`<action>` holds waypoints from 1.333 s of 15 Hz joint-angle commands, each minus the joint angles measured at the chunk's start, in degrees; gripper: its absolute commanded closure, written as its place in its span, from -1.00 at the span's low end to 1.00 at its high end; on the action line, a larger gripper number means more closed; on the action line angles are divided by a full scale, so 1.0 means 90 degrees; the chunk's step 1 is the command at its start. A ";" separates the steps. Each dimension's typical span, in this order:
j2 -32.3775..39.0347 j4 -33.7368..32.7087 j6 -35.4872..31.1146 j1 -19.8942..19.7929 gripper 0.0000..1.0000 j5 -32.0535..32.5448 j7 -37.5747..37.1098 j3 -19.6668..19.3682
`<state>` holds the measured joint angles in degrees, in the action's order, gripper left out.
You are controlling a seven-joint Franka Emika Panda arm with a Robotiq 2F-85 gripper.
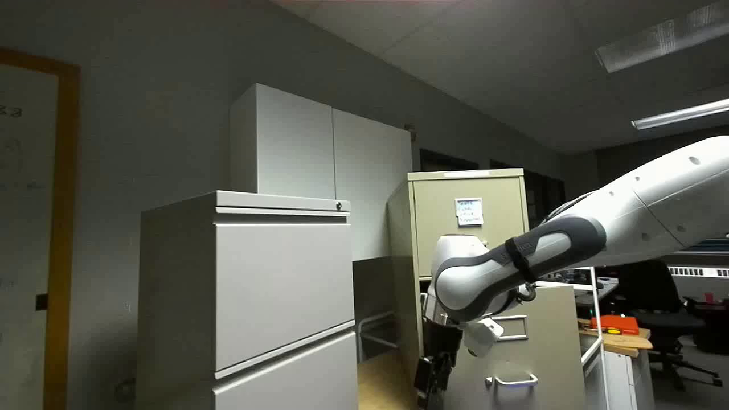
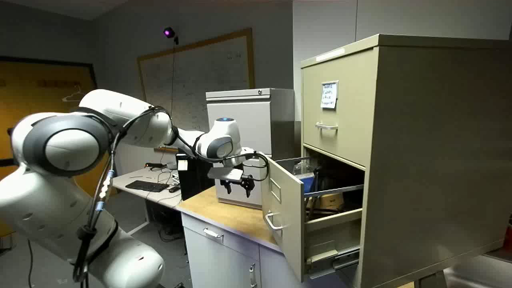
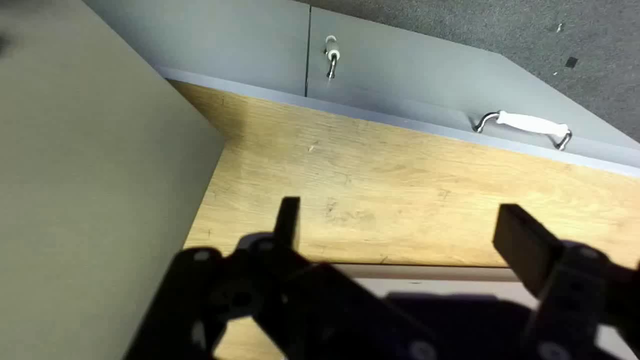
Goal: Close the bottom drawer of the file cabinet on the right
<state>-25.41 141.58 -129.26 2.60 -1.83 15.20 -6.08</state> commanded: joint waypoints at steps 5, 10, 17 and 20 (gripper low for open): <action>0.0001 -0.0029 0.0010 -0.0045 -1.00 -0.0023 0.0015 0.0043; -0.0028 0.0034 -0.0224 -0.0067 -1.00 0.0004 -0.0077 0.0086; -0.0305 0.0222 -0.0572 -0.0235 0.14 -0.0013 -0.0496 0.0075; -0.0446 0.0245 -0.0395 -0.0419 0.60 -0.0092 -0.0786 -0.0008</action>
<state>-26.82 142.76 -134.11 0.56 -1.84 11.10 -5.96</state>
